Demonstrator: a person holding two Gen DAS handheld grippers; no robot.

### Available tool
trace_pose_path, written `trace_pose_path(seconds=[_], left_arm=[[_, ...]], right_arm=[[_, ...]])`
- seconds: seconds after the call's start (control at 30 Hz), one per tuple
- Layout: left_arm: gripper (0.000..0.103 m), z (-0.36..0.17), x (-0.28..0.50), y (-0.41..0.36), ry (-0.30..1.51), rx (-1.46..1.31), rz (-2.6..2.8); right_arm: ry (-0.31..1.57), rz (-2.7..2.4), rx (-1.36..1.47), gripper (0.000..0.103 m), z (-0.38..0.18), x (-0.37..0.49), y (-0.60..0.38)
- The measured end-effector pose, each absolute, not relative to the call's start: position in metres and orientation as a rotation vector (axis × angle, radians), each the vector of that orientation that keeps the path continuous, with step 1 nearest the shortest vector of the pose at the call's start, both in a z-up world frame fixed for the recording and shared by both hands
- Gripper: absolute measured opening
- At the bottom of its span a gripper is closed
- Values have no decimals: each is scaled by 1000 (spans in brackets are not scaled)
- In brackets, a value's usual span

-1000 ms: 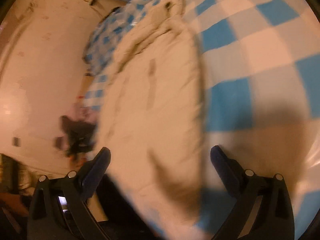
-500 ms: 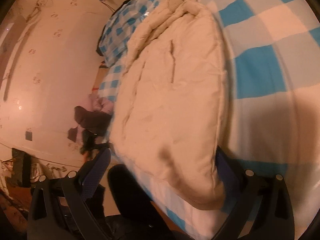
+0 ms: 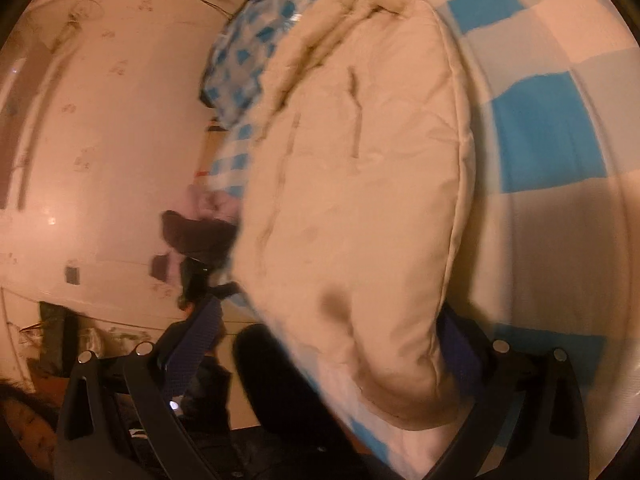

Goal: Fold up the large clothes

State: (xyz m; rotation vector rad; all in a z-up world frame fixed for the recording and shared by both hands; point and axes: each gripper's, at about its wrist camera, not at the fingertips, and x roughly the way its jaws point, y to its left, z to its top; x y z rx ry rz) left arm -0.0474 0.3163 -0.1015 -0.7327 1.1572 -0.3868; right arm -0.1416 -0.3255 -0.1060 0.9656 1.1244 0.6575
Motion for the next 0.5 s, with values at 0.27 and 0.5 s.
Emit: trace_pose_path(seconds=[0.27, 0.5], left_arm=[[29, -114, -42, 315, 1222, -564, -259], [14, -90, -53, 320, 1174, -553, -279]], right_arm=[[1205, 545, 791, 20, -113, -142, -309], [1071, 575, 842, 15, -98, -151, -308]])
